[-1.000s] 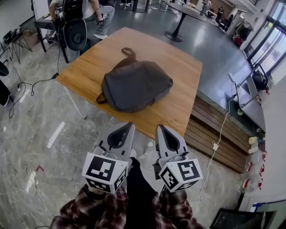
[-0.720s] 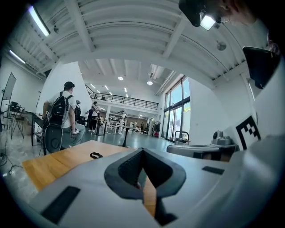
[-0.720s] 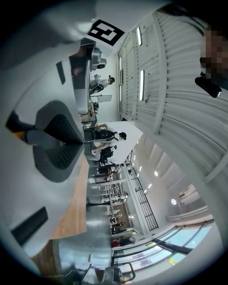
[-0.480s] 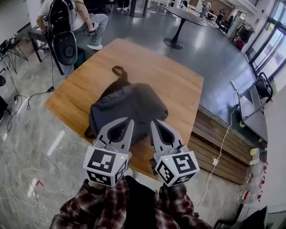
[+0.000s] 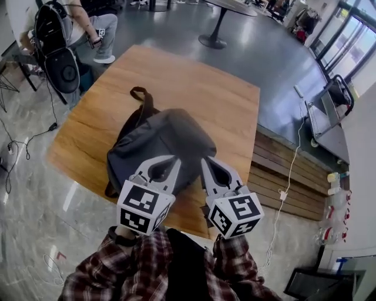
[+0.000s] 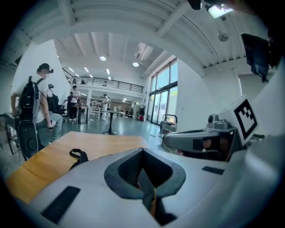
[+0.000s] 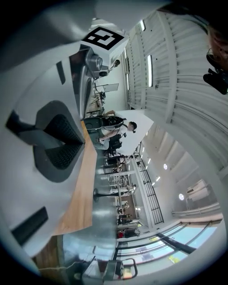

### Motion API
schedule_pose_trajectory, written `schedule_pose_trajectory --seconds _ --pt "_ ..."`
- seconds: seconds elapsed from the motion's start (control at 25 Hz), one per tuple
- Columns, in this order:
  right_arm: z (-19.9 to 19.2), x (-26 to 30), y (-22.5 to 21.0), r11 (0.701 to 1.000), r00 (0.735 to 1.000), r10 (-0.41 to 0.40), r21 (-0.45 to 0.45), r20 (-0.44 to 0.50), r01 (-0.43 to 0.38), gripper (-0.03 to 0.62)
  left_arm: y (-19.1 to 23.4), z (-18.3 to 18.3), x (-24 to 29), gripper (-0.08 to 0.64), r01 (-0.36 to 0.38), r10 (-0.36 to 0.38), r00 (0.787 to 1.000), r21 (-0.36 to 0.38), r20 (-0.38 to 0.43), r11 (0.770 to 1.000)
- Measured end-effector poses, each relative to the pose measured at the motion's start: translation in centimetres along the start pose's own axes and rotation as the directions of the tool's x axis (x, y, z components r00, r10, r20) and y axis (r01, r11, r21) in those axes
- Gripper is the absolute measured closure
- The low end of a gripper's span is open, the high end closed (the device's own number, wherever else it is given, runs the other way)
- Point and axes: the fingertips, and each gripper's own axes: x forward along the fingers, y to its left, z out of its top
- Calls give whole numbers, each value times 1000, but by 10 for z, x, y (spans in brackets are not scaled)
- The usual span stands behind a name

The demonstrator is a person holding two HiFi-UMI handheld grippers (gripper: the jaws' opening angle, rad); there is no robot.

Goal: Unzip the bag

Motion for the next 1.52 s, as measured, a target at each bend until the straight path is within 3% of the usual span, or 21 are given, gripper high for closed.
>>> schedule_pose_trajectory --seconds 0.2,0.36,0.56,0.68,0.84,0.92,1.04,1.2,1.4,1.52 --pt "-46 0 -27 993 992 -98 51 -77 103 583 -1 -54 38 551 118 -115 984 16 -136 993" --pt "-102 5 -40 983 976 -133 102 -174 152 583 -7 -112 62 551 182 -170 947 18 -274 983" --pt "-170 20 -55 976 951 -123 139 -283 168 583 -4 -168 94 551 215 -192 903 19 -383 976" --pt "-207 21 -56 972 934 -107 163 -342 171 583 -8 -192 104 551 242 -213 880 15 -424 970" --pt "-242 27 -59 973 921 -75 175 -383 152 583 -10 -204 118 551 256 -234 876 -3 -422 967" --pt "-256 30 -56 982 906 -51 144 -419 122 583 -10 -207 124 551 255 -242 878 -23 -414 967" --pt "-273 29 -51 999 862 -4 31 -506 23 583 -11 -208 133 551 256 -254 877 -50 -407 965" --pt "-285 37 -55 979 795 35 -139 -605 -150 516 -16 -208 141 551 266 -273 867 -75 -417 961" --pt "-289 53 -52 943 750 190 -95 -634 -320 516 -17 -207 144 551 287 -289 856 -72 -428 955" --pt "-289 54 -49 917 703 280 -33 -654 -396 536 -18 -208 146 551 297 -292 849 -60 -440 953"
